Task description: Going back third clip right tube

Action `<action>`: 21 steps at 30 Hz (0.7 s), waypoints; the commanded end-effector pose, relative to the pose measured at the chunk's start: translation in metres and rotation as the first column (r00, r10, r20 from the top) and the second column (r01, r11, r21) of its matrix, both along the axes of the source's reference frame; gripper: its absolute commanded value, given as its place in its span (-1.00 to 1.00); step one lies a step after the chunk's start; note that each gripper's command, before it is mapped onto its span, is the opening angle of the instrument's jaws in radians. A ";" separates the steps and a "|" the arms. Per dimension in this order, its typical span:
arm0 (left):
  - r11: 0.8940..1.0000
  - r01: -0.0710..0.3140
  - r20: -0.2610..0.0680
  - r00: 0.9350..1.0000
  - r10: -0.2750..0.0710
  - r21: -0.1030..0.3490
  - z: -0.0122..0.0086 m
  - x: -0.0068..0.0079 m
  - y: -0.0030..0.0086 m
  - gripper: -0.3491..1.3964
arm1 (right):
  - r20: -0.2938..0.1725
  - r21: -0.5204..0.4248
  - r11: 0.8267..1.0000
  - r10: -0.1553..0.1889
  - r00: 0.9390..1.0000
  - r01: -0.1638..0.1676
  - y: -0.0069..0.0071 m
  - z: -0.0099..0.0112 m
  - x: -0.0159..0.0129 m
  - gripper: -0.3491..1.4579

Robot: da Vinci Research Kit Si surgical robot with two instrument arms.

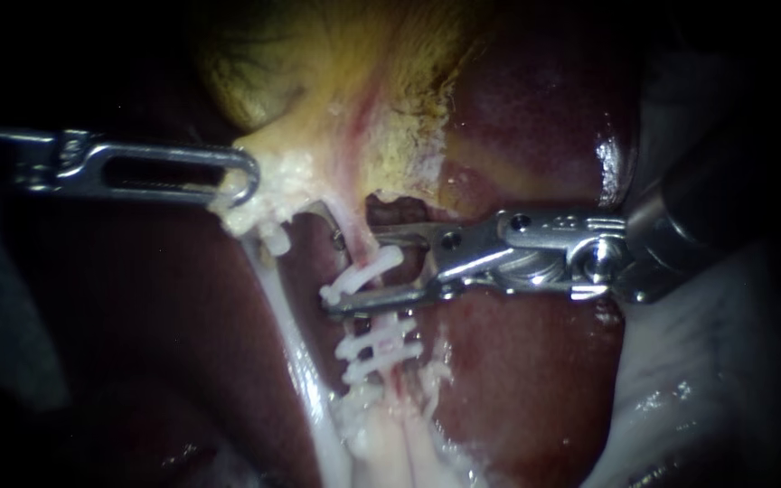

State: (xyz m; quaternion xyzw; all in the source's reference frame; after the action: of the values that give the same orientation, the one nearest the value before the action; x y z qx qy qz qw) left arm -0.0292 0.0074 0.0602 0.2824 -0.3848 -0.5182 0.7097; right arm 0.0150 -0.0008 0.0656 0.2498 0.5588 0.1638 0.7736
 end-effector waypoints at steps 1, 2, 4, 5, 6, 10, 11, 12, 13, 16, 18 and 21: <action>1.000 0.000 0.000 1.000 0.000 0.000 0.0000 0.0000 0.0000 -1.00 | 0.000 0.001 1.000 0.000 1.000 0.000 0.0000 -0.0001 -0.0002 -0.06; 1.000 0.000 0.000 1.000 0.000 0.000 0.0000 0.0000 0.0000 -1.00 | -0.002 -0.004 1.000 -0.003 1.000 0.003 0.0000 -0.0001 -0.0005 -0.06; 1.000 0.000 0.000 1.000 0.000 0.000 0.0001 0.0000 0.0000 -1.00 | -0.004 -0.010 1.000 -0.007 1.000 0.007 0.0000 -0.0001 -0.0010 -0.06; 1.000 -0.001 0.000 1.000 0.001 0.000 0.0001 0.0001 0.0000 -1.00 | -0.008 -0.014 1.000 -0.012 1.000 0.012 0.0001 -0.0001 -0.0013 -0.06; 1.000 -0.001 0.000 1.000 0.001 0.000 0.0001 0.0001 0.0000 -1.00 | -0.007 -0.020 1.000 -0.012 1.000 0.012 0.0001 -0.0001 -0.0016 -0.06; 1.000 -0.001 0.000 1.000 0.001 -0.001 0.0001 0.0001 0.0000 -1.00 | -0.005 -0.029 1.000 -0.009 1.000 0.009 0.0003 0.0001 -0.0023 -0.06; 1.000 -0.001 0.000 1.000 0.001 -0.001 0.0001 0.0001 0.0000 -1.00 | -0.006 -0.034 0.999 -0.011 1.000 0.011 0.0003 0.0001 -0.0025 -0.06; 1.000 -0.001 0.000 1.000 0.001 -0.001 0.0002 0.0001 0.0000 -1.00 | -0.006 -0.034 0.999 -0.011 1.000 0.011 0.0003 0.0001 -0.0026 -0.06; 1.000 -0.001 0.000 1.000 0.001 -0.001 0.0002 0.0001 0.0000 -1.00 | -0.006 -0.034 0.999 -0.011 1.000 0.011 0.0004 0.0002 -0.0027 -0.06; 1.000 -0.001 0.000 1.000 0.001 -0.001 0.0002 0.0001 0.0000 -1.00 | -0.007 -0.040 0.999 -0.013 1.000 0.013 0.0004 0.0002 -0.0029 -0.06; 1.000 -0.001 0.000 1.000 0.001 -0.001 0.0002 0.0001 0.0000 -1.00 | -0.006 -0.041 0.999 -0.011 1.000 0.011 0.0004 0.0002 -0.0030 -0.06; 1.000 -0.001 0.000 1.000 0.001 -0.001 0.0002 0.0001 0.0000 -1.00 | -0.005 -0.047 0.999 -0.010 1.000 0.010 0.0005 0.0003 -0.0030 -0.06</action>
State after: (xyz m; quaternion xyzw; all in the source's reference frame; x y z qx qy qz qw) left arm -0.0291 0.0073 0.0604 0.2821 -0.3850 -0.5178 0.7100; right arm 0.0119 -0.0003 0.0658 0.2346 0.5631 0.1463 0.7788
